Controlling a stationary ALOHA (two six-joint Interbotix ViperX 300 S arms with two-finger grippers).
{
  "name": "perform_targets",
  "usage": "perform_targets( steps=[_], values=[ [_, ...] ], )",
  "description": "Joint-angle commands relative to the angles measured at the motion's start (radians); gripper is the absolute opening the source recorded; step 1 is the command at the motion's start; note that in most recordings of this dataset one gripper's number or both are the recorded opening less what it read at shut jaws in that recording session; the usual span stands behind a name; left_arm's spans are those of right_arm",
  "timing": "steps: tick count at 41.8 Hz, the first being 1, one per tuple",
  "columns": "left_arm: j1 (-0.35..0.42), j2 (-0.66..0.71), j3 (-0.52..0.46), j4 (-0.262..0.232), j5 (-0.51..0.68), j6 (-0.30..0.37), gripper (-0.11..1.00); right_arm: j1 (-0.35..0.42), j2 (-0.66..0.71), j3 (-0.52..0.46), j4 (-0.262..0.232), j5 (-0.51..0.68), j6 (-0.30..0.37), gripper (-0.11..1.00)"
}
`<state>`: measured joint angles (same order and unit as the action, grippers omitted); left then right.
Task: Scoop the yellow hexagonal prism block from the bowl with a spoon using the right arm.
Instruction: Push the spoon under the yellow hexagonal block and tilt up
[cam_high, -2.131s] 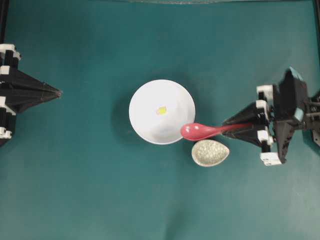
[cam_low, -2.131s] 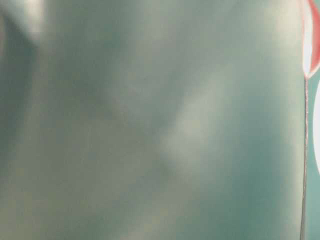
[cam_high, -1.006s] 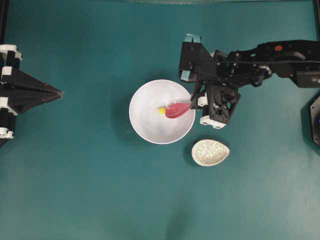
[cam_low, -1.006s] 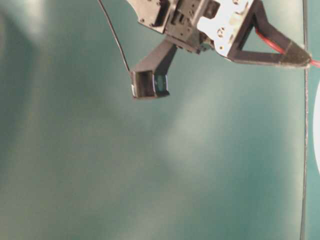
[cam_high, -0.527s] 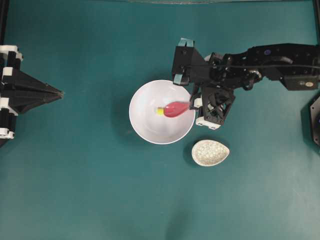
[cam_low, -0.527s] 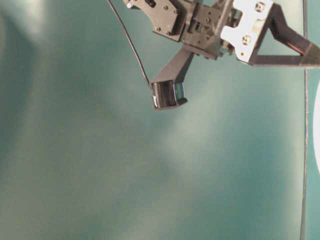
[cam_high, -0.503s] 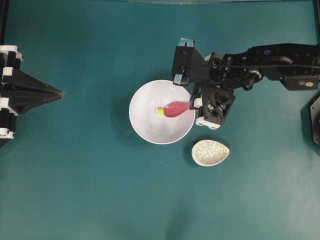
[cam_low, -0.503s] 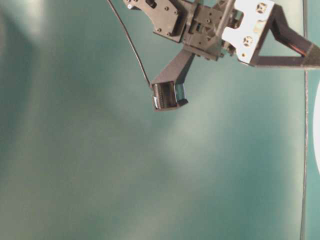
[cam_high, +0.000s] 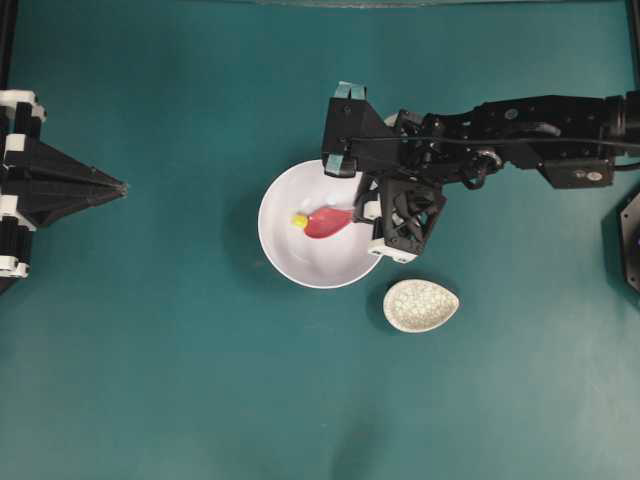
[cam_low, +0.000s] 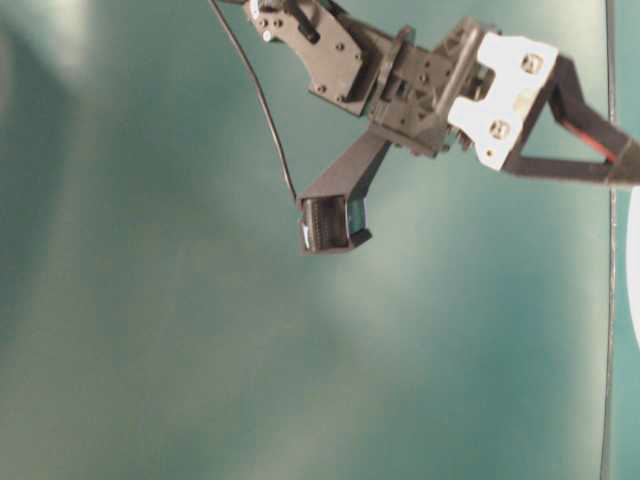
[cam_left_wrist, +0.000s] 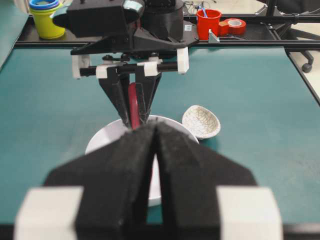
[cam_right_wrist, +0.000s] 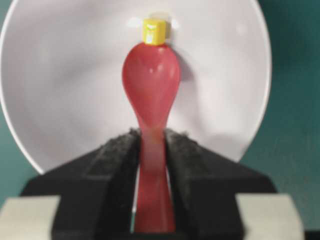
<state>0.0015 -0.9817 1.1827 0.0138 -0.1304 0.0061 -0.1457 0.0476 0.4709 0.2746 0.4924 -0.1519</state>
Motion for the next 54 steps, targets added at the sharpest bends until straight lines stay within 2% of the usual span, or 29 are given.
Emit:
perform_targets(
  steps=[1, 27, 40, 46, 54],
  values=[
    [0.0, 0.009, -0.018, 0.003, -0.011, 0.0, 0.0, 0.002, -0.012, -0.029, -0.003, -0.025, -0.002, 0.24],
    [0.002, 0.009, -0.018, 0.003, -0.012, 0.0, 0.0, 0.002, -0.025, -0.034, -0.003, -0.118, 0.002, 0.24],
    [0.0, 0.009, -0.018, 0.002, -0.014, 0.0, 0.0, 0.015, -0.071, 0.0, -0.002, -0.161, 0.008, 0.24],
    [0.002, 0.009, -0.018, 0.003, -0.014, -0.002, 0.0, 0.026, -0.12, 0.04, -0.002, -0.225, 0.006, 0.24],
    [0.0, 0.009, -0.018, 0.003, -0.014, -0.002, 0.0, 0.055, -0.225, 0.158, -0.003, -0.423, -0.009, 0.24]
  ],
)
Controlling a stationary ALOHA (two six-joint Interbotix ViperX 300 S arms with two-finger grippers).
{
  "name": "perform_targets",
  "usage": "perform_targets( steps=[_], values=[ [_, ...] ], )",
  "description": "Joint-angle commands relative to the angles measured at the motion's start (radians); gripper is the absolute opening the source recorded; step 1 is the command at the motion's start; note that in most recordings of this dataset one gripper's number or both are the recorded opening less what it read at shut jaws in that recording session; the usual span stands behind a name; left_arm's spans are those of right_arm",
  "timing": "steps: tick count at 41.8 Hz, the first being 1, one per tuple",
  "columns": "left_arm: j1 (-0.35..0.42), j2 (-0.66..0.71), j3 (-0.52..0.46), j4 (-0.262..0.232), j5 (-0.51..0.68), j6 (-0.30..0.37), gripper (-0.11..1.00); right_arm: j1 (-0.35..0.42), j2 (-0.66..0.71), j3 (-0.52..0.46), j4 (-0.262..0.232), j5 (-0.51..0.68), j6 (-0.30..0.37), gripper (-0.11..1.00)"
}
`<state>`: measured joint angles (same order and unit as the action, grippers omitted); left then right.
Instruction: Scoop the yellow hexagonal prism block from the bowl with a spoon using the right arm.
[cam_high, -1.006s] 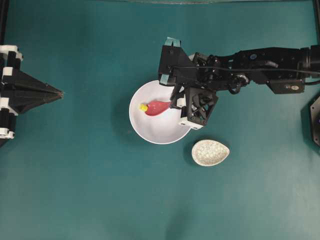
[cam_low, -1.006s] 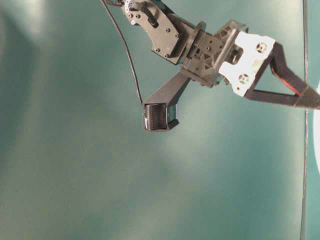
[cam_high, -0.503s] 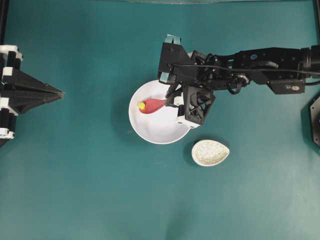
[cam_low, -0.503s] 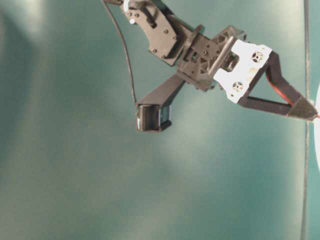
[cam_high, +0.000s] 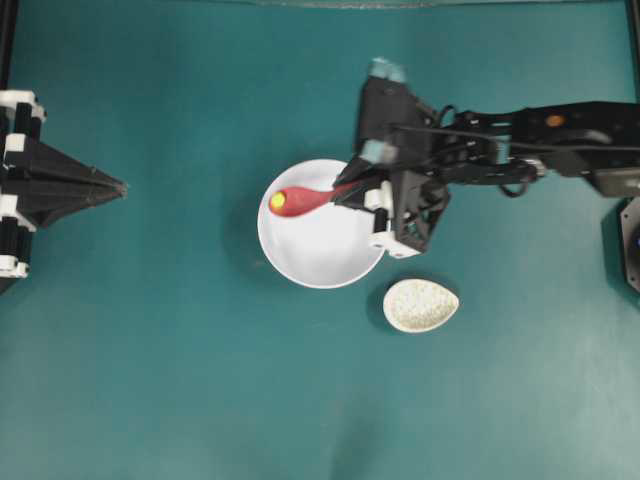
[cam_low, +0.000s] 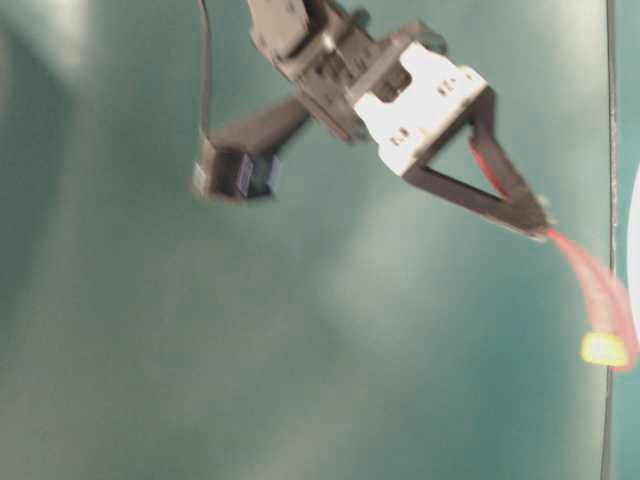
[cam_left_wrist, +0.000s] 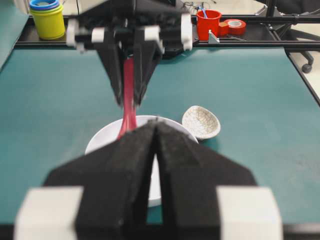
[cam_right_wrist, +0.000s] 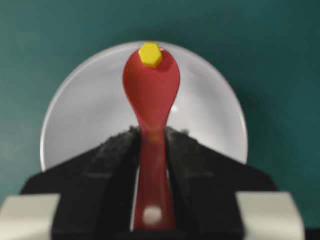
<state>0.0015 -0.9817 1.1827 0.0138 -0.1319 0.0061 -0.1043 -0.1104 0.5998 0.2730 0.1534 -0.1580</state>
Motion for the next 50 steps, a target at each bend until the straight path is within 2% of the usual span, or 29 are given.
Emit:
perform_targets(
  steps=[1, 8, 12, 19, 50],
  values=[
    [0.002, 0.009, -0.018, 0.002, -0.012, -0.002, 0.0, 0.02, -0.086, 0.049, -0.005, -0.124, -0.005, 0.24],
    [0.0, 0.009, -0.018, 0.003, -0.02, -0.003, 0.0, 0.067, -0.195, 0.166, -0.021, -0.336, -0.009, 0.24],
    [0.0, 0.011, -0.018, 0.002, -0.023, -0.003, 0.0, 0.083, -0.239, 0.202, -0.021, -0.383, -0.011, 0.24],
    [0.002, 0.011, -0.018, 0.002, -0.029, -0.003, 0.0, 0.087, -0.273, 0.232, -0.021, -0.387, -0.008, 0.24],
    [0.0, 0.011, -0.017, 0.003, -0.046, -0.012, 0.0, 0.091, -0.273, 0.232, -0.015, -0.408, 0.005, 0.24]
  ],
)
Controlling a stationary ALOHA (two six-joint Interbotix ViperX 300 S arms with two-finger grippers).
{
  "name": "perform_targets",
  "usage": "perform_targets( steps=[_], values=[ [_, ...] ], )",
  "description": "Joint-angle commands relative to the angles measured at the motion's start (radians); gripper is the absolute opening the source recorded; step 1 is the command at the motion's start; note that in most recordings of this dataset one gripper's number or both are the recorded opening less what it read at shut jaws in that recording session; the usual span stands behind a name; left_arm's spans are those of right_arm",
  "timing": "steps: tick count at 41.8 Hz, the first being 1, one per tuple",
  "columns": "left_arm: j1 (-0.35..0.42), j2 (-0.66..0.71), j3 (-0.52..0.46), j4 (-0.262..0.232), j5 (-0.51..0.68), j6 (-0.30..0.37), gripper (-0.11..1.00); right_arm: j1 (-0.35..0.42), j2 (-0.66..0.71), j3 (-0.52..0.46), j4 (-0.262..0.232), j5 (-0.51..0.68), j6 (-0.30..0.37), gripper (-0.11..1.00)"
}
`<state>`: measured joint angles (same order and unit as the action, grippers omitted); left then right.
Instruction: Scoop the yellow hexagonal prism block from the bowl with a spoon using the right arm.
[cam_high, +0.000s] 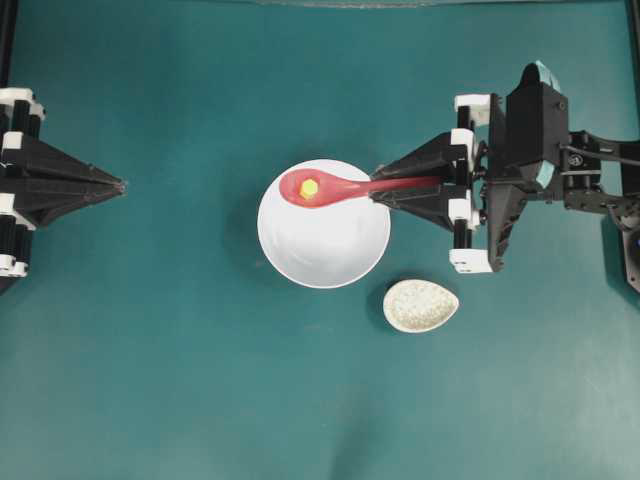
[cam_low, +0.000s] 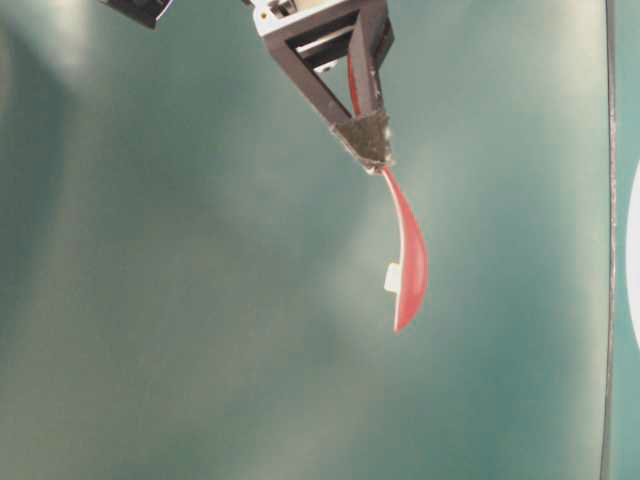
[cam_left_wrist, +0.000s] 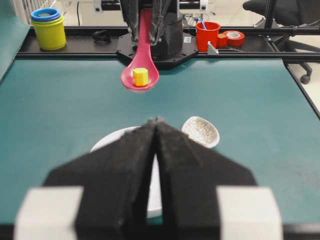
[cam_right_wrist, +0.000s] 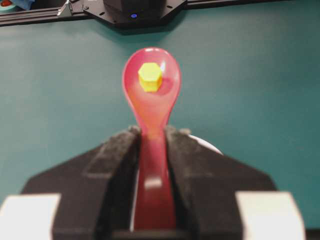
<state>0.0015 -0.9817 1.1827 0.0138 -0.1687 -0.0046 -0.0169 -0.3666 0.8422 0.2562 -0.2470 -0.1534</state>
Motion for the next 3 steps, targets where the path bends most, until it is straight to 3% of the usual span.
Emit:
perform_targets(
  steps=[1, 3],
  values=[
    [0.0, 0.011, -0.017, 0.003, -0.009, -0.002, 0.0, 0.003, -0.018, -0.011, 0.002, -0.009, 0.0, 0.24],
    [0.0, 0.014, -0.017, 0.002, -0.008, -0.002, 0.0, 0.002, -0.018, -0.011, 0.002, -0.011, 0.0, 0.24]
  ],
)
